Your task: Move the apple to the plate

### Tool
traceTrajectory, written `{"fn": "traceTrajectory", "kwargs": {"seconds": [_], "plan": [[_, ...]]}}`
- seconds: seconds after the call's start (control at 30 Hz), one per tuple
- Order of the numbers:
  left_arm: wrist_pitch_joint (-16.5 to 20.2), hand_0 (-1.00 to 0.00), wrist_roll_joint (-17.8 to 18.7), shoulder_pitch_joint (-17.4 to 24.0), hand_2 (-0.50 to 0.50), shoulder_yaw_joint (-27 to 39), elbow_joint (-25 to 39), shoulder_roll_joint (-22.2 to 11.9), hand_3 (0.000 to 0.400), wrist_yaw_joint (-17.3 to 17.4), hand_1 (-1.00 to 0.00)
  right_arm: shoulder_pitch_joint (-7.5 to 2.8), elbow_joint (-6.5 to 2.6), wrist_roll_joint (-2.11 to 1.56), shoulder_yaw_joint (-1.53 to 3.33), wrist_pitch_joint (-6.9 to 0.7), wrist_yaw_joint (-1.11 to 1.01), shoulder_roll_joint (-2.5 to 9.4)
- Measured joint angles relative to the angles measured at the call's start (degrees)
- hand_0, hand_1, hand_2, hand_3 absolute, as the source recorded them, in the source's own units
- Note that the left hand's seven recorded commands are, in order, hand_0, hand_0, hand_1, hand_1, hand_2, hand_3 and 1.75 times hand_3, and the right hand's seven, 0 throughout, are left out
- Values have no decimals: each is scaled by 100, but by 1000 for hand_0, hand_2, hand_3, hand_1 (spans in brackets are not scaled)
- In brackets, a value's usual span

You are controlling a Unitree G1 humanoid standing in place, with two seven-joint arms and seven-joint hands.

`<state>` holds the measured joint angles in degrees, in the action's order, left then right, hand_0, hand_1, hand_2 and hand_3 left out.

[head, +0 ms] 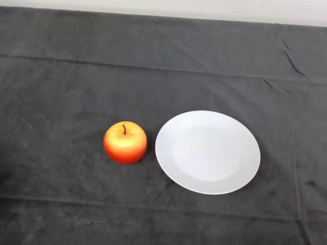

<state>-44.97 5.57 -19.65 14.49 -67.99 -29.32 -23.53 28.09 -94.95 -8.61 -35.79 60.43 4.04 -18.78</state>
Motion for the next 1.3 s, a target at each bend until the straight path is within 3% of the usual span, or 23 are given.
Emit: {"fn": "traceTrajectory", "kwargs": {"seconds": [0.3, 0.53, 0.93, 1.13, 1.3], "plan": [[-142, 0, -510, -34, 0, -290, 137, 44, 0, -347, 0, 0, 0, 0, -3, 2, 0, -1], [-111, 0, -823, -31, 0, -551, 1257, 269, 0, -481, 0, 1, 0, 1, -4, 4, 0, -1], [819, 0, -1170, 295, 0, -1084, 3239, 504, 0, -467, 0, 4, 3, 11, -4, 8, 1, -3], [1413, 0, -1311, 327, 0, -1426, 3857, 722, 0, -390, 0, 6, 10, 11, -5, 8, 1, -5], [1668, 0, -1357, 327, 0, -1663, 4151, 834, 0, -318, 0, 8, 19, 12, -1, 8, -1, -2]]}}
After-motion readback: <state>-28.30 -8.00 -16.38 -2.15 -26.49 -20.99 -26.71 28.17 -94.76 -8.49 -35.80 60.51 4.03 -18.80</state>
